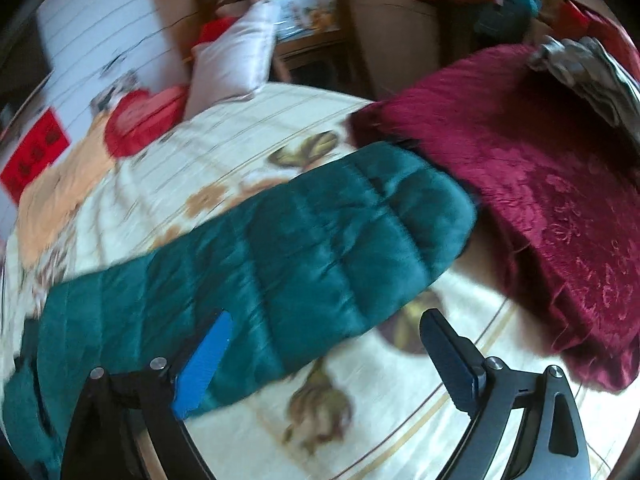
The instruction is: Fold large clothes
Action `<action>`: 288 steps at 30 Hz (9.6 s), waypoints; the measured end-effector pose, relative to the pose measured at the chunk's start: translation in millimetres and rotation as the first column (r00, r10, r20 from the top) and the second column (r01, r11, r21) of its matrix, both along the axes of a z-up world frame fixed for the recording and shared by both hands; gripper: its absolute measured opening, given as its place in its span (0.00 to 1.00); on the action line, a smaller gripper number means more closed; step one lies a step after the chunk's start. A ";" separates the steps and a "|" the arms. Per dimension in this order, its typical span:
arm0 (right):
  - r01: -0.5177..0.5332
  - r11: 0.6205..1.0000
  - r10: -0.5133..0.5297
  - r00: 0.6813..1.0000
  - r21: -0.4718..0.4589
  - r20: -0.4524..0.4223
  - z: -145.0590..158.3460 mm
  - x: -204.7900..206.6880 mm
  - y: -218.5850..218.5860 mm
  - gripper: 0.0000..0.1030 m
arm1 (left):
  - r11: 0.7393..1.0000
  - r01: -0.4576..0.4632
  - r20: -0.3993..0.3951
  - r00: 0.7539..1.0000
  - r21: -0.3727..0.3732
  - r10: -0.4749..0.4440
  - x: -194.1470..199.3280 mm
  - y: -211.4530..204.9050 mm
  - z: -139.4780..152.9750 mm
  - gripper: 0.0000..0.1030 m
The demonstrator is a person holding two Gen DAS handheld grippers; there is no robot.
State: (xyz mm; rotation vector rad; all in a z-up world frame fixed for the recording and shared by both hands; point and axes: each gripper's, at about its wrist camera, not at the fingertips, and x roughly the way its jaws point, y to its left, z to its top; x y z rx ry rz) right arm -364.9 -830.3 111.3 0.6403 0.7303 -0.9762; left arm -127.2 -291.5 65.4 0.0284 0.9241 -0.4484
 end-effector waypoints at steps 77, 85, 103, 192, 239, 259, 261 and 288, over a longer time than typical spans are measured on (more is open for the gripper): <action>-0.876 0.476 0.875 0.462 -0.080 0.144 61.6 246.1 373.2 0.12 | 0.987 -0.120 -0.039 0.992 -0.106 0.117 4.7 90.2 9.4 0.59; -0.924 0.383 0.916 0.378 -0.012 0.135 34.1 287.6 431.7 0.12 | 0.981 -0.151 -0.062 0.988 -0.124 0.144 12.6 106.7 4.1 0.59; -0.955 0.295 0.934 0.295 0.030 0.203 34.5 287.7 448.6 0.83 | 0.963 -0.176 -0.091 0.983 -0.203 0.161 19.8 120.9 5.8 0.59; -0.713 0.691 0.711 0.700 -0.119 -0.070 29.0 219.5 270.0 0.82 | 0.986 -0.056 0.096 0.995 0.159 0.041 129.2 -10.8 -23.4 0.60; -0.707 0.700 0.714 0.692 0.103 -0.102 -1.9 8.4 301.5 0.83 | 0.986 -0.089 0.078 0.994 0.138 0.079 -51.6 142.9 -1.1 0.60; -0.730 0.650 0.759 0.638 0.209 -0.132 -12.2 -44.5 316.1 0.90 | 0.990 -0.070 -0.048 0.996 0.127 0.076 -100.7 199.7 -27.2 0.60; -0.734 0.645 0.764 0.632 0.215 -0.132 -12.4 -47.7 318.1 0.90 | 0.992 -0.070 -0.073 0.994 0.103 0.078 -102.9 206.3 -28.4 0.60; -0.758 0.551 0.805 0.593 0.350 0.018 -26.4 -66.5 327.9 0.92 | 1.000 -0.016 -0.213 0.977 -0.011 0.013 -122.1 223.2 -44.5 0.64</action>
